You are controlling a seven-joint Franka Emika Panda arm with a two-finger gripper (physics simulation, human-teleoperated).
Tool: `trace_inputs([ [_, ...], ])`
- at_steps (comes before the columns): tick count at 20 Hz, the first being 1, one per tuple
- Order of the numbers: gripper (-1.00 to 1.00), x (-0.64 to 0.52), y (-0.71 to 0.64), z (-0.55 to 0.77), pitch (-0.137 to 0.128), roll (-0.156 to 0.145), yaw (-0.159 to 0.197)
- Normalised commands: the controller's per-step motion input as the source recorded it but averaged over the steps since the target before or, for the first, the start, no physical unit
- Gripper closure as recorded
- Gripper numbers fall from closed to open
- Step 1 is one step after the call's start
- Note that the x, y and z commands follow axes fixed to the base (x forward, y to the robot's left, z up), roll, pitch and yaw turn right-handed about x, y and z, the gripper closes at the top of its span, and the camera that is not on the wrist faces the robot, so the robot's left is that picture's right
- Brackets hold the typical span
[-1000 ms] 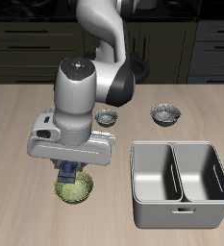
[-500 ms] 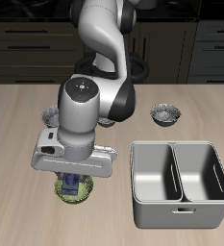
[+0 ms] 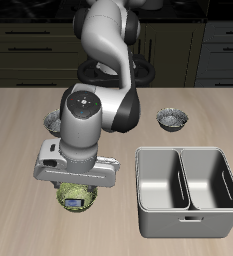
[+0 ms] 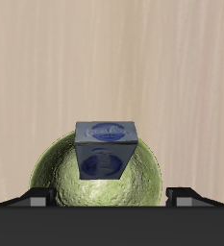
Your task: Place the cream cheese in the green bowl
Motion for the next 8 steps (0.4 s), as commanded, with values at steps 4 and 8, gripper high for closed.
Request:
trace_inputs([
  [4,-1.0,-0.11,0.01,0.08,-0.016,0.012,0.017],
  [8,-1.0,-0.12,-0.05,0.14,-0.014,-0.002,-0.006],
])
